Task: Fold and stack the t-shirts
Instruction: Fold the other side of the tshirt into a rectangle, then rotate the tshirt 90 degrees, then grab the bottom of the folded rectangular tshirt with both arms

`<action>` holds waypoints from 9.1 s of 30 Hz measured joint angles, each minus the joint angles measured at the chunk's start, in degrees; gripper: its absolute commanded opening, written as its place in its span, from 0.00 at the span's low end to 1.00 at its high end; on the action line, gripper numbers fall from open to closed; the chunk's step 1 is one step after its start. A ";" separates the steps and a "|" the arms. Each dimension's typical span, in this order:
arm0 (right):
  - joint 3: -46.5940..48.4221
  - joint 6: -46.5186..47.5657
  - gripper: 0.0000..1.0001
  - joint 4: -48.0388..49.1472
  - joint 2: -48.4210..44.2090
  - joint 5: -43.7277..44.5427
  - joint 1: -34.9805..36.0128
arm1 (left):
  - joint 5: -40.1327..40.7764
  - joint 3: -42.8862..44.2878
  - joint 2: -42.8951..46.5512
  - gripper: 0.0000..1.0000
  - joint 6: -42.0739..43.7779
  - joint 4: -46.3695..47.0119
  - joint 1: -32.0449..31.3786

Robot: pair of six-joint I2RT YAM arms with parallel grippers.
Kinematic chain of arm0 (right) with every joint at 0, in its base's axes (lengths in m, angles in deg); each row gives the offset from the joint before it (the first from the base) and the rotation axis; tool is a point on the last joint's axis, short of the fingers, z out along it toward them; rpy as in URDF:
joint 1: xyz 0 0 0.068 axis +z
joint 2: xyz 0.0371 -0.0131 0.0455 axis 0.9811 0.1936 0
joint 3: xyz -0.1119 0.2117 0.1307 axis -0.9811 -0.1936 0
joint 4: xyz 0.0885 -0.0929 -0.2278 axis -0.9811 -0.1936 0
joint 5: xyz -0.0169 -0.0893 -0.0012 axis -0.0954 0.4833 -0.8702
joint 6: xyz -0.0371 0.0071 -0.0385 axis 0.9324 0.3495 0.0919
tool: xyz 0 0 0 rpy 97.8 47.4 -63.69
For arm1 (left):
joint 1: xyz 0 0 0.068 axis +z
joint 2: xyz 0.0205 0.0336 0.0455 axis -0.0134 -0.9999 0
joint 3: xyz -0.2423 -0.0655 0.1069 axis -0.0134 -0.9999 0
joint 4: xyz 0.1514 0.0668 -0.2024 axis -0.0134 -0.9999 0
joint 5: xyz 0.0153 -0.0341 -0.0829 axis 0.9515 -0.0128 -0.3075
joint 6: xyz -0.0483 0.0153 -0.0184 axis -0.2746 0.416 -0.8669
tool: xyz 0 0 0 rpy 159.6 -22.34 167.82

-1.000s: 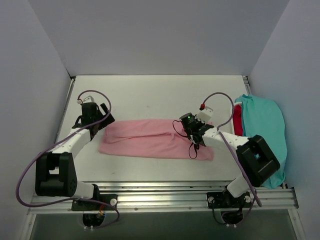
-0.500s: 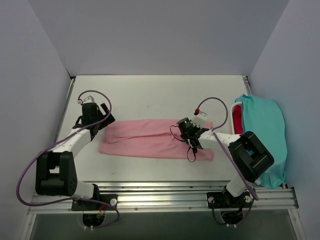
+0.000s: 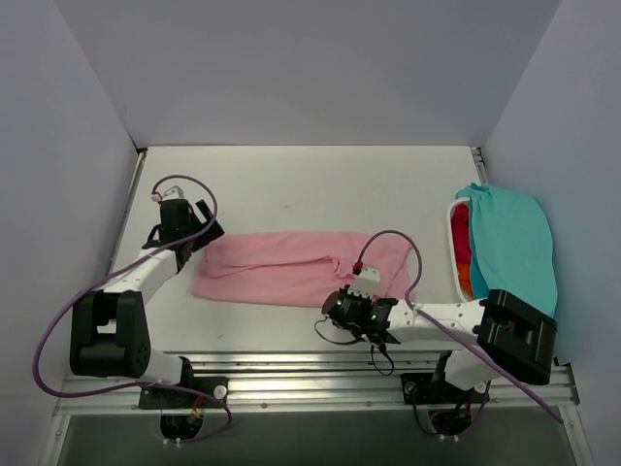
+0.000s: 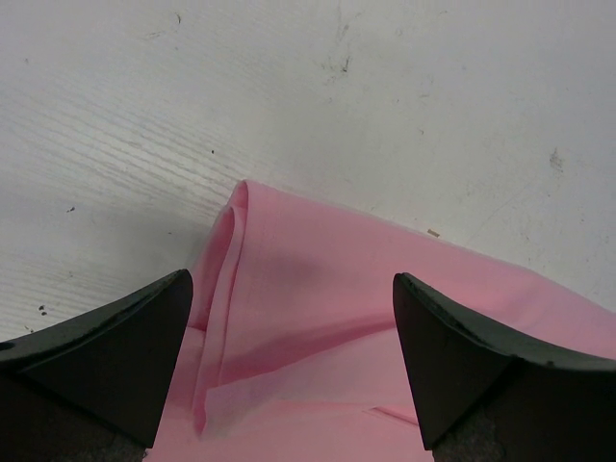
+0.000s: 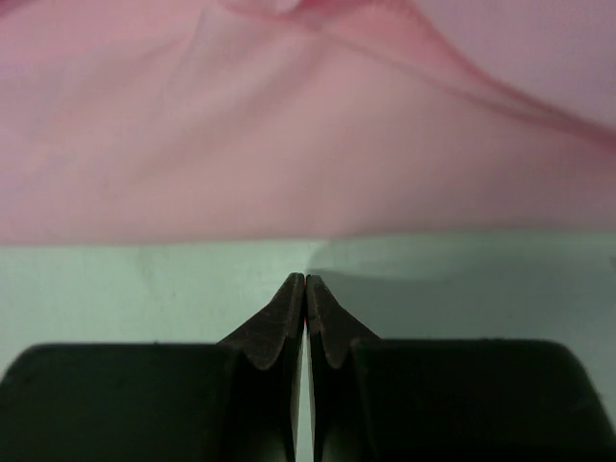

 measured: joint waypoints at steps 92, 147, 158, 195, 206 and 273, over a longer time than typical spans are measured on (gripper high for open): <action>37.88 3.61 0.98 23.80 36.92 -20.31 -9.25 | -2.47 -3.19 9.77 0.94 -0.59 0.39 0.28; -5.42 2.36 0.00 17.40 1.66 -8.72 -18.21 | 1.99 -5.60 -5.97 0.94 -9.66 7.58 -34.69; -7.19 2.91 0.77 8.20 -7.06 -4.07 -18.49 | 4.81 -5.40 -3.93 0.94 -10.19 6.27 -37.00; -15.78 -3.32 0.08 -2.60 -21.79 -2.89 -10.58 | 11.41 -3.26 -10.05 0.47 -20.41 7.65 -54.29; -16.11 -3.23 0.02 -2.47 -21.68 -2.84 -10.56 | 12.46 -3.26 -10.58 0.02 -21.14 5.62 -55.08; -15.21 -4.52 0.50 -0.09 -20.59 -1.14 -7.89 | 18.38 -15.61 13.44 0.83 -27.91 -9.81 -62.58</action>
